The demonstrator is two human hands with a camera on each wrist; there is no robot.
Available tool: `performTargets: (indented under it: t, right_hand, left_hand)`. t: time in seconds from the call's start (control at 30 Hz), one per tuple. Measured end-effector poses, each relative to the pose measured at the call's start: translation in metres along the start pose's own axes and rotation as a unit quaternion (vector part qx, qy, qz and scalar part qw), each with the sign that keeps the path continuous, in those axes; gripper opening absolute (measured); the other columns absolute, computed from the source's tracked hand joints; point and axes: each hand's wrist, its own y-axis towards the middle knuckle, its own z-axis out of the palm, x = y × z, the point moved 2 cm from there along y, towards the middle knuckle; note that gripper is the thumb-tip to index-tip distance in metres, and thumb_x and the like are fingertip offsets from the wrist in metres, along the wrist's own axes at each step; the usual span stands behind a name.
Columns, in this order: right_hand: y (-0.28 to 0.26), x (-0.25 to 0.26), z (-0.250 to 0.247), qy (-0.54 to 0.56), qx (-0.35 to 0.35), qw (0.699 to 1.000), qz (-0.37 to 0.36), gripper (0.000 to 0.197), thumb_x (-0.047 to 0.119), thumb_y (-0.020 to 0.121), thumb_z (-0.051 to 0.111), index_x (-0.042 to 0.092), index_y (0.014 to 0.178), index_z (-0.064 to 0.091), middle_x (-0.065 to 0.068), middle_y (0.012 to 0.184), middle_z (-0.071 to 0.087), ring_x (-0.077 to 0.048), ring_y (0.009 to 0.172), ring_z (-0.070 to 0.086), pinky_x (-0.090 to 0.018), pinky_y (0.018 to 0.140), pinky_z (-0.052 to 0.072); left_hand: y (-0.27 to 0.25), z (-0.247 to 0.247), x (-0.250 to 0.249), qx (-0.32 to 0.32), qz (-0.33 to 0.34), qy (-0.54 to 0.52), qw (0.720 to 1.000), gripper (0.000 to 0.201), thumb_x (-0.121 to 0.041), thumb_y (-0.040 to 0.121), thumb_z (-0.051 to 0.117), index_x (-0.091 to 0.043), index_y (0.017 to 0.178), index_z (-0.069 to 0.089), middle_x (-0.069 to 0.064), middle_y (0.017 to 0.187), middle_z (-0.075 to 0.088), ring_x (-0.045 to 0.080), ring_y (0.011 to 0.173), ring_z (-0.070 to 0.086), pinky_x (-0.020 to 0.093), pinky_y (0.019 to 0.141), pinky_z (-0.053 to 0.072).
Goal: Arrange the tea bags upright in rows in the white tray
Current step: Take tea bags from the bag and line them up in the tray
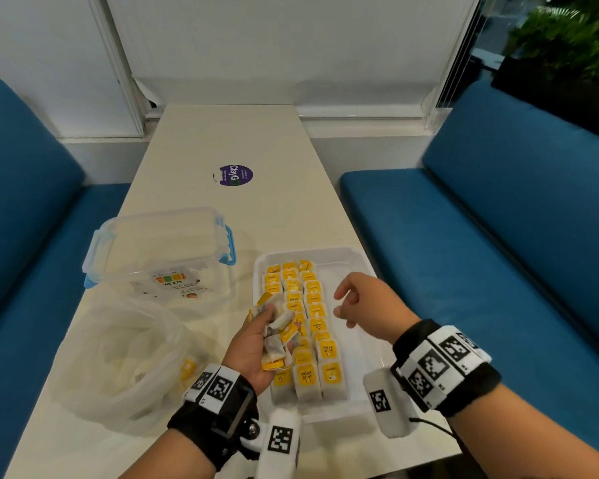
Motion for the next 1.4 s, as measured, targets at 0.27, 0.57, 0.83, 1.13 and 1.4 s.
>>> performTargets:
  t: [0.27,0.57,0.83,1.13,1.4]
  right_hand:
    - [-0.001,0.029,0.022,-0.054,0.076,0.984,-0.152,0.026,0.0,0.081,0.055,0.026,0.085,0.059,0.005,0.073,0.057,-0.009,0.066,0.052,-0.031,0.071,0.051]
    - [0.01,0.024,0.034,0.027,0.093,0.988,-0.124,0.023,-0.003,0.08,0.06,0.019,0.079,0.067,0.008,0.061,0.061,0.001,0.049,0.054,-0.017,0.06,0.048]
    - [0.017,0.012,0.042,0.035,-0.009,0.995,-0.09,0.021,0.003,0.079,0.066,0.022,0.083,0.058,0.005,0.064,0.055,-0.006,0.057,0.05,-0.018,0.057,0.041]
    - [0.019,0.016,0.048,0.034,-0.015,0.998,-0.056,0.043,0.041,0.08,0.069,0.0,0.072,0.062,-0.002,0.061,0.053,-0.012,0.057,0.05,-0.023,0.057,0.04]
    - [0.034,0.017,0.017,0.066,-0.085,0.993,-0.051,0.023,0.007,0.084,0.062,0.018,0.066,0.053,0.001,0.065,0.058,0.0,0.05,0.053,-0.008,0.048,0.037]
  left_hand:
    - [0.014,0.013,-0.003,0.013,-0.009,0.028,0.999,0.028,-0.029,0.094,0.049,-0.013,0.116,0.055,0.015,0.099,0.067,0.022,0.065,0.07,0.03,0.055,0.057]
    - [0.015,0.012,-0.007,0.07,0.019,0.037,0.997,0.03,-0.026,0.083,0.057,-0.011,0.109,0.057,0.011,0.08,0.071,0.024,0.06,0.066,0.029,0.052,0.052]
    - [0.014,0.003,-0.002,0.075,0.045,0.081,0.993,0.029,0.006,0.077,0.058,0.001,0.106,0.056,0.014,0.068,0.064,0.02,0.052,0.06,0.023,0.04,0.045]
    - [0.018,0.008,-0.006,0.049,0.083,0.065,0.993,0.013,0.003,0.071,0.063,-0.004,0.081,0.066,0.017,0.072,0.069,0.024,0.06,0.067,0.03,0.052,0.055]
    - [0.019,0.001,-0.014,0.007,0.045,0.007,0.999,0.014,0.002,0.083,0.056,-0.011,0.076,0.054,0.009,0.066,0.067,0.018,0.055,0.064,0.023,0.042,0.05]
